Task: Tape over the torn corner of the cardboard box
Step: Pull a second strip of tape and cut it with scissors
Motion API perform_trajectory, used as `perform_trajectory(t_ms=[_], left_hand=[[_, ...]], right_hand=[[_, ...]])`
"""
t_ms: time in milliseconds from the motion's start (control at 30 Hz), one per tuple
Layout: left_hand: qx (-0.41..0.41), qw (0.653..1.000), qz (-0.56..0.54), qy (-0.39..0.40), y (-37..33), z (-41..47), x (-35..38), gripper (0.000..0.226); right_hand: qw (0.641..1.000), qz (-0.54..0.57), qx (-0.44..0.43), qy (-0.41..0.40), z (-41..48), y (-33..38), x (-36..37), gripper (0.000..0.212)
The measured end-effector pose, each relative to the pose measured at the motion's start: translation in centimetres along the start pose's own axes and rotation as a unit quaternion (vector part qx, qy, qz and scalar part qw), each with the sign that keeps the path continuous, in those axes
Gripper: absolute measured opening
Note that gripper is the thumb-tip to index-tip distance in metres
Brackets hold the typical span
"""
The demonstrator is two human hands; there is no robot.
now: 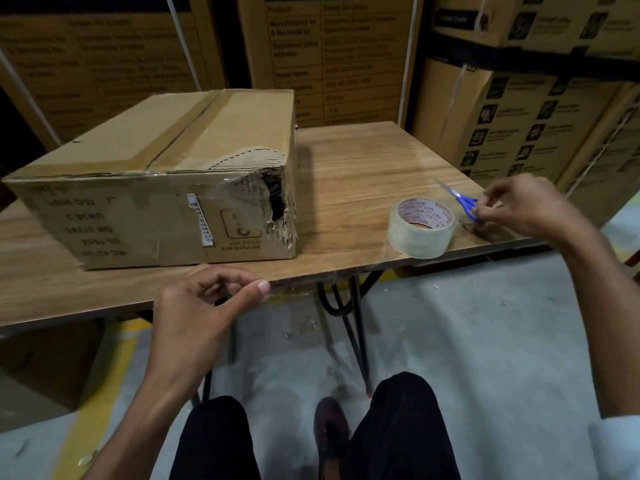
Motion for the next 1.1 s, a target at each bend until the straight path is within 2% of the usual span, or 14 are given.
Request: perform_trajectory(t_ms=[67,133,233,300,367,467,500,533,600,733,867,1000,1100], left_hand=[[-0.003,1.0,-0.005,0.003,-0.1,-0.1,0.0,0.019],[-0.002,1.0,-0.007,0.002,-0.3,0.0,0.0,0.021],[-0.005,1.0,-0.007,0.002,-0.2,0.0,0.0,0.024],[-0.006,1.0,-0.014,0.001,-0.1,0.0,0.1,0.023],[-0.009,1.0,-0.018,0.001,-0.1,-0.1,0.1,0.02],[-0.018,1.0,-0.026,-0.001,-0.4,-0.2,0.2,0.02],[-0.019,0.999,-0.026,-0.001,-0.5,-0.2,0.2,0.021],[-0.02,0.999,-0.027,-0.002,-0.5,-0.3,0.3,0.022],[-0.025,0.999,-0.033,-0.004,-0.6,-0.3,0.3,0.026],[-0.025,0.999,-0.038,0.003,-1.0,0.0,0.3,0.031],[-0.036,0.998,-0.047,0.0,-0.8,0.2,0.3,0.024],[-0.065,0.995,-0.073,-0.004,-0.3,0.1,0.3,0.025],[-0.075,0.994,-0.079,-0.003,-0.3,0.0,0.4,0.02]], right_hand=[[0.977,0.212,0.012,-0.018,-2.1,-1.8,0.1,0.013],[0.893,0.448,-0.009,-0.042,-4.2,-3.7,0.2,0.016],[0.748,0.661,-0.038,-0.05,-7.9,-5.1,1.9,0.018],[0.648,0.761,-0.03,-0.009,-10.4,-5.0,5.0,0.02],[0.554,0.83,-0.01,0.055,-12.9,-4.4,9.0,0.033],[0.395,0.892,0.036,0.217,-16.8,-1.3,14.7,0.049],[0.359,0.894,0.063,0.261,-18.2,0.1,16.2,0.053],[0.348,0.888,0.1,0.284,-19.5,1.2,17.5,0.06],[0.38,0.857,0.15,0.315,-21.3,3.2,19.4,0.071],[0.472,0.799,0.128,0.35,-21.7,5.4,20.3,0.057],[0.584,0.725,0.031,0.363,-20.2,5.7,19.9,0.051],[0.665,0.627,-0.047,0.403,-19.3,5.9,20.1,0.044],[0.705,0.576,-0.066,0.408,-18.6,6.3,20.2,0.06]])
Point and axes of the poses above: each hand's wrist, its own z-axis towards the middle knuckle, its own x-axis out of the palm, y = z × x, the point moved 7 cm from there along z, towards the middle knuckle, and after that the axes turned 6 degrees about x, right-handed, at the moved point
